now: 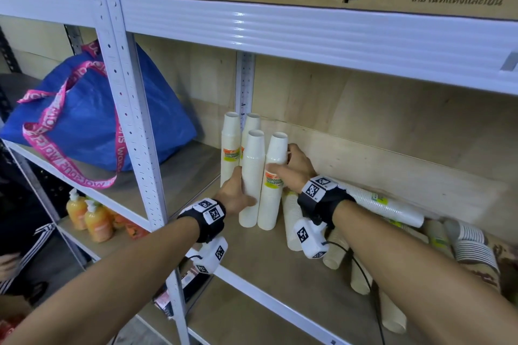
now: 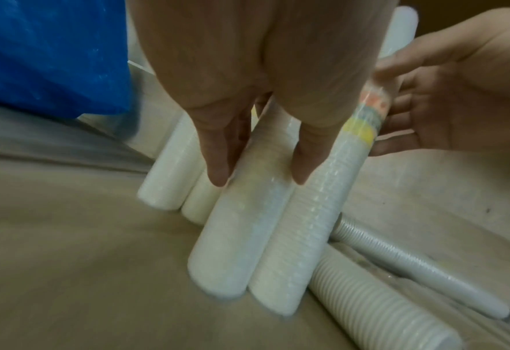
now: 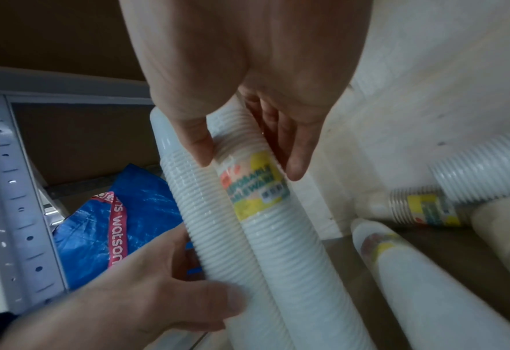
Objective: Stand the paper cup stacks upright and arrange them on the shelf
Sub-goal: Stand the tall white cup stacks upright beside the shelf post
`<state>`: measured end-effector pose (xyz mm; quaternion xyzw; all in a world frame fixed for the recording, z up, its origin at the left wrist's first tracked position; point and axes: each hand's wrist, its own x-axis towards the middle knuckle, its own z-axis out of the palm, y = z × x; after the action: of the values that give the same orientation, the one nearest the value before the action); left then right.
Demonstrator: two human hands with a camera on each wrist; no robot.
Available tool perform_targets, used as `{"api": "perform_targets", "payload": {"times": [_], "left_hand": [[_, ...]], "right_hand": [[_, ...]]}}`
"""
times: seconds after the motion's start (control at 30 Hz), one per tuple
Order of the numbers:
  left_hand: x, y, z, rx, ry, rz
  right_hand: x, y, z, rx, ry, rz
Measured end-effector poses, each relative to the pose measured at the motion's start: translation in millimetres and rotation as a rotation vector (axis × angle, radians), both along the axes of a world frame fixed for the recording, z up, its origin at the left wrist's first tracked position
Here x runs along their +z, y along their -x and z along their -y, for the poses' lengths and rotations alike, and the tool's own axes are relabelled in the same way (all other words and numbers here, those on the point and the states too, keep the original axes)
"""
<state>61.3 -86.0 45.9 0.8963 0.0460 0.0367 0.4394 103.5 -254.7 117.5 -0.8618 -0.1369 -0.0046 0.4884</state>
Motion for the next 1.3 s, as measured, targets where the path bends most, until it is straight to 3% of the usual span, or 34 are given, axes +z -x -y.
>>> {"api": "perform_targets", "payload": {"times": [0.27,0.43,0.57,0.83,1.0,1.3], "left_hand": [[90,-11,-8,-0.038,0.064,0.219],[126,-16,-9,-0.075,-0.084,0.247],[133,-21,-11,-0.130,-0.214,0.224],[137,-19,-6,-0.060,-0.267,0.245],[139,-15,-5,-0.136,-0.279,0.193],[143,-15,-4,-0.091,-0.486,0.237]], "right_hand": [[56,-17,2,0.045,0.070,0.171],[66,-18,2,0.076,0.187,0.223],[65,-14,0,0.093,0.247,0.263],[64,-12,-2,0.081,0.315,0.277],[66,-10,-1,0.077,0.315,0.274],[66,-6,0,0.084,0.312,0.275]]}}
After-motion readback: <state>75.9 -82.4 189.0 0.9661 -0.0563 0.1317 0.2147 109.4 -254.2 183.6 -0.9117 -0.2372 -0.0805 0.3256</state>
